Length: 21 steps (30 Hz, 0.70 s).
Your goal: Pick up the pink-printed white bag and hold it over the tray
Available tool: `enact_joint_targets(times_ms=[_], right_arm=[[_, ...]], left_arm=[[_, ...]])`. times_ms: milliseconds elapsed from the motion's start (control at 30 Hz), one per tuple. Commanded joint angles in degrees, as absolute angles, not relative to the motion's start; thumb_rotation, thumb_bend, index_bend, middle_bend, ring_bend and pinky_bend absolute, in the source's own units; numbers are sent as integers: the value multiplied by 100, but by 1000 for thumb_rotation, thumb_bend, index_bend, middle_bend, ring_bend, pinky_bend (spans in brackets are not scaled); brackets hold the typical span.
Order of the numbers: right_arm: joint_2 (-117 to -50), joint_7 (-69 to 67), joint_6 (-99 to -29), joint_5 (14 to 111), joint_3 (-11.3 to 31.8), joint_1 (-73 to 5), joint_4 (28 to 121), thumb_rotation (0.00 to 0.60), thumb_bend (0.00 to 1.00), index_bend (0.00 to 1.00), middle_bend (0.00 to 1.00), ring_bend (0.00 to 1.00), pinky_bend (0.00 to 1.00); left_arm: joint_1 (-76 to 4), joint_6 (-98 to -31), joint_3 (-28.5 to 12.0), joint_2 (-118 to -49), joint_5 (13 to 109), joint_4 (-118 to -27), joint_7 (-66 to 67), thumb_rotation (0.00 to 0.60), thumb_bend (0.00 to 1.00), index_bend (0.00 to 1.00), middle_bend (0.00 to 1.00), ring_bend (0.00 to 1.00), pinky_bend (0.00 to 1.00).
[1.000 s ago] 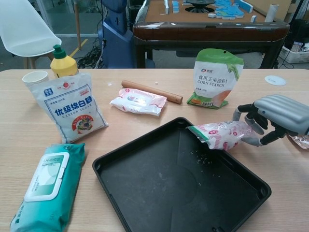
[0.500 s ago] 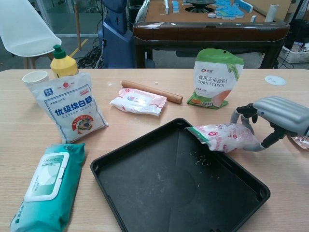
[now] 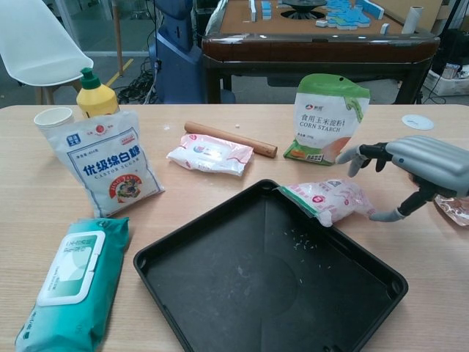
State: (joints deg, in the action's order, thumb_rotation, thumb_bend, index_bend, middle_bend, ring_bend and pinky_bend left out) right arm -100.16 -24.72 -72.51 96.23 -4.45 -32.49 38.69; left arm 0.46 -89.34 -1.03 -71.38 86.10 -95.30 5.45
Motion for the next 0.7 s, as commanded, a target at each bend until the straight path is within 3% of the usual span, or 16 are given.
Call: enact_joint_targets(times_ms=[33, 700], right_arm=[[-9821, -2273, -7196, 9595, -363, -3345, 4205, 600, 0, 206, 331, 272, 328], [-9529, -1053, -5210, 9342, -171, -4408, 5420, 600, 3, 170, 296, 220, 264]], left_arm=[[46, -8932, -99, -7135, 8616, -9532, 544, 600, 244, 44, 0, 0, 28], [109, -8994, -87, -7071, 8607, -9606, 548, 600, 244, 44, 0, 0, 28]])
